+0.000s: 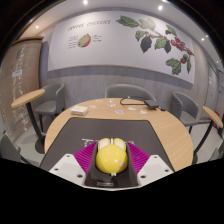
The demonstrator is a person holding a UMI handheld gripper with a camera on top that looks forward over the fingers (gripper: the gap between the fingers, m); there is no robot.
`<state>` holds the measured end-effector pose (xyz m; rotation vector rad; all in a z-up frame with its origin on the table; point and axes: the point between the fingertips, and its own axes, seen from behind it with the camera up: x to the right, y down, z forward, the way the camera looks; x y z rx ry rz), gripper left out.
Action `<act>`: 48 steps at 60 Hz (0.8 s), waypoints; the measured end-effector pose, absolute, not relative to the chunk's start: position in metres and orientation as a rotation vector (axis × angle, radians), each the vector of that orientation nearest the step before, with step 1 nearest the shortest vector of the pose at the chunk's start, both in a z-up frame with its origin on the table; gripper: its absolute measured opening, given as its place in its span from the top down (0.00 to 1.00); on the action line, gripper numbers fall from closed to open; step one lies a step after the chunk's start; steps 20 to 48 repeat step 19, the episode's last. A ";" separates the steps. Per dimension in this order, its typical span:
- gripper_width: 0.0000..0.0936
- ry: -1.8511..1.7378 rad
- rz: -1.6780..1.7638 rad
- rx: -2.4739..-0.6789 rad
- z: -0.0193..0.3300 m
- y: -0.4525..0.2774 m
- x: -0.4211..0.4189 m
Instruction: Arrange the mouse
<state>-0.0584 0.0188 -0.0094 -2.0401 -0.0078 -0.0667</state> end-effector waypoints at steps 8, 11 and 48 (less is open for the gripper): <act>0.08 -0.138 0.058 -2.115 -0.009 0.005 -0.066; 0.07 -0.172 0.097 -2.125 -0.005 -0.007 -0.065; 0.08 -0.183 0.175 -2.145 0.006 -0.046 -0.042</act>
